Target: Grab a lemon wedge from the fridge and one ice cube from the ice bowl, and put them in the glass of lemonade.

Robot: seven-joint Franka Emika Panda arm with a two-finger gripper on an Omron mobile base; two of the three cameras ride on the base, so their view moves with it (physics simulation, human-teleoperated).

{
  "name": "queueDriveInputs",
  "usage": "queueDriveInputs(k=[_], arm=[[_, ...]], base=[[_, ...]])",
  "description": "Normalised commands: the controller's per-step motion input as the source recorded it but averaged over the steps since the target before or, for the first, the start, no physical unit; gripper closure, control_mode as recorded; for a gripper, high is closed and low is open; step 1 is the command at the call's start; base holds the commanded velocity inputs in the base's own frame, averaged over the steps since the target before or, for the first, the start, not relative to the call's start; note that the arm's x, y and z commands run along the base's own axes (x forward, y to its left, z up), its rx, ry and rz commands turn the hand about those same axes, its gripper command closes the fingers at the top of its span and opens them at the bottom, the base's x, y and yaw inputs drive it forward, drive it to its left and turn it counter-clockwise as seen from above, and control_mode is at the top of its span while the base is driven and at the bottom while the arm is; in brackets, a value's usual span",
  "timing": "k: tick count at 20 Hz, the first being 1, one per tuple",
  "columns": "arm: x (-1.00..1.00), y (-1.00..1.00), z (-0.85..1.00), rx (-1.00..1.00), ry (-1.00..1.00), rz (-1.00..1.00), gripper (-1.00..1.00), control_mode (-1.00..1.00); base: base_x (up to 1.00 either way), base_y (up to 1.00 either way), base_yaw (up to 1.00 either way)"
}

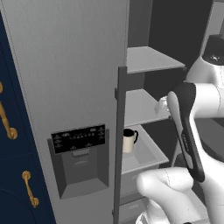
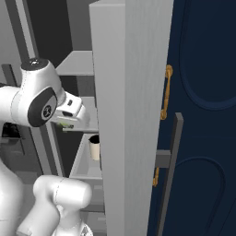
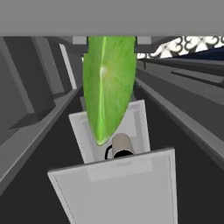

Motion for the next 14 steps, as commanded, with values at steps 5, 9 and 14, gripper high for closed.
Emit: queueDriveInputs(k=[5,9,14], arm=[[-0.32,0.0,-0.3,0.0,0.06,0.0,1.0,-1.0],[-0.24,0.0,-0.03,0.0,0.05,0.0,1.0,-1.0],[-0.08,0.0,0.0,0.0,0.0,0.0,1.0,1.0]], base=[[0.0,0.0,0.0],[0.0,0.0,0.0],[-0.2,0.03,0.01]])
